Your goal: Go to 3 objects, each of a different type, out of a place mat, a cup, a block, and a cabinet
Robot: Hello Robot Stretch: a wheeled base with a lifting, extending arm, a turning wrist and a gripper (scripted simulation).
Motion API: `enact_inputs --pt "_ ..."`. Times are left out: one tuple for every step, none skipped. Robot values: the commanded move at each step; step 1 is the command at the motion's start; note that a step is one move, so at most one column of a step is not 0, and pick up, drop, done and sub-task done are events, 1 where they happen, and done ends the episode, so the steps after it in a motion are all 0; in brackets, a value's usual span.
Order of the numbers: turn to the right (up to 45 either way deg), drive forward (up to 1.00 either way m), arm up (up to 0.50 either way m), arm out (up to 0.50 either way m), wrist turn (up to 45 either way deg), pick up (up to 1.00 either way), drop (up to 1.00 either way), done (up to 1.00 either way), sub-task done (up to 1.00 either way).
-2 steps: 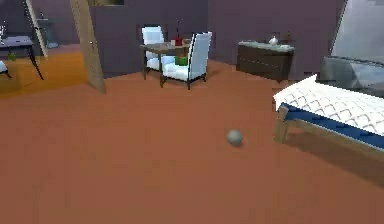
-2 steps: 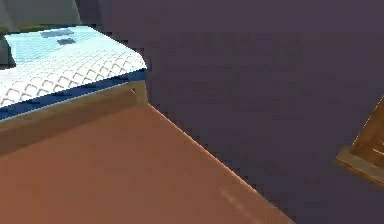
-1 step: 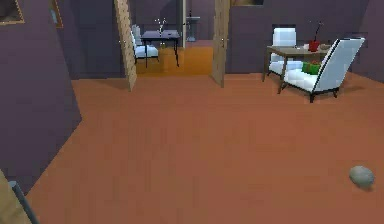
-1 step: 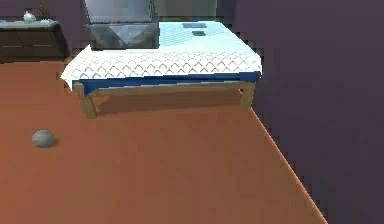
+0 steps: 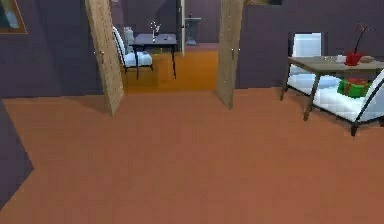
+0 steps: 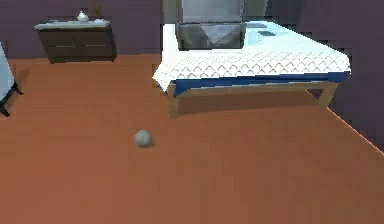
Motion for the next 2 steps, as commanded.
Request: enact_inputs --pt "0.0 1.00 0.00 0.00 0.0 0.00 0.00 0.00 0.00" --pt "0.0 1.00 0.00 0.00 0.0 0.00 0.00 0.00 0.00"
